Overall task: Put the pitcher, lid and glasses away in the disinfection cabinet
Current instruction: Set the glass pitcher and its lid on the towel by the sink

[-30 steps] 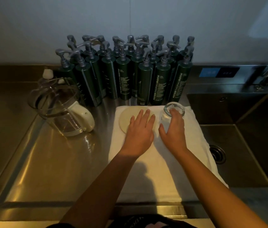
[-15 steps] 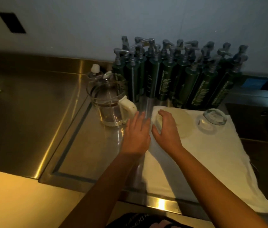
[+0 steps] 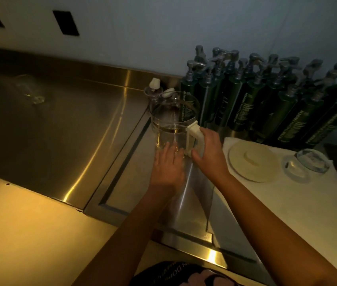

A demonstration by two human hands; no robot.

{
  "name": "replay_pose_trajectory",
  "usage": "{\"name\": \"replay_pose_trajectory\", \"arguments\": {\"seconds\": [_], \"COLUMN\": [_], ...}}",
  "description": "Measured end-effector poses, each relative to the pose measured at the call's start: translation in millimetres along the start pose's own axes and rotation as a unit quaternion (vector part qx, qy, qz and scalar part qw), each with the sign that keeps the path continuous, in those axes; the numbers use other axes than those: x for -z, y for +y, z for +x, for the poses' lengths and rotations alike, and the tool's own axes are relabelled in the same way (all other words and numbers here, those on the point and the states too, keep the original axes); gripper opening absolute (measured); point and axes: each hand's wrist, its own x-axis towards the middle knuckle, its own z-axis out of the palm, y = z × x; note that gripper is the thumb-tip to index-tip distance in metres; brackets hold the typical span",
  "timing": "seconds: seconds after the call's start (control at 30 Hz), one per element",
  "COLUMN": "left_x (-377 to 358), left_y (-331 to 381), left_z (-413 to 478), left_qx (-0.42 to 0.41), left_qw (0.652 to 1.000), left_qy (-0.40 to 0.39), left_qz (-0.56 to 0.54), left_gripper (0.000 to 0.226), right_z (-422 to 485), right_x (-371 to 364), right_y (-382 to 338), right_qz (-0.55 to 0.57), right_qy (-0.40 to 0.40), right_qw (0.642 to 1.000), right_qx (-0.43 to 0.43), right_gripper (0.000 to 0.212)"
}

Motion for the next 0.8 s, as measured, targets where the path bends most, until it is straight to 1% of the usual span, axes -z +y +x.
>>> {"name": "replay_pose_trajectory", "arguments": {"seconds": [0.13, 0.33, 0.5, 0.7, 0.8], "left_x": [2.6, 6.2, 6.1, 5.6, 5.8], "left_y": [-11.3, -19.4, -21.8, -21.3, -19.7], "left_z": [5.0, 12.8, 15.8, 20.4, 22.8], "left_qx": [0.026, 0.032, 0.036, 0.037, 0.033], "left_qw": [1.000, 0.999, 0.998, 0.998, 0.998], "left_qy": [-0.008, 0.001, -0.005, -0.014, -0.015], "left_qz": [-0.015, -0.029, -0.041, -0.044, -0.047], "left_gripper": [0.061, 0.061, 0.059, 0.061, 0.062], "right_z": [12.9, 19.9, 24.1, 37.7, 45.8], "right_x": [-7.0, -13.2, -12.3, -9.9, -8.4], "right_y": [-1.1, 5.7, 8.2, 6.3, 5.8], "right_qz": [-0.029, -0.053, -0.051, -0.026, -0.007], "right_qy": [-0.022, -0.064, -0.072, -0.077, -0.084], "right_qw": [0.999, 0.996, 0.995, 0.992, 0.988], "right_qx": [-0.019, -0.042, -0.043, -0.094, -0.132], "right_gripper": [0.070, 0.076, 0.078, 0.071, 0.059]}}
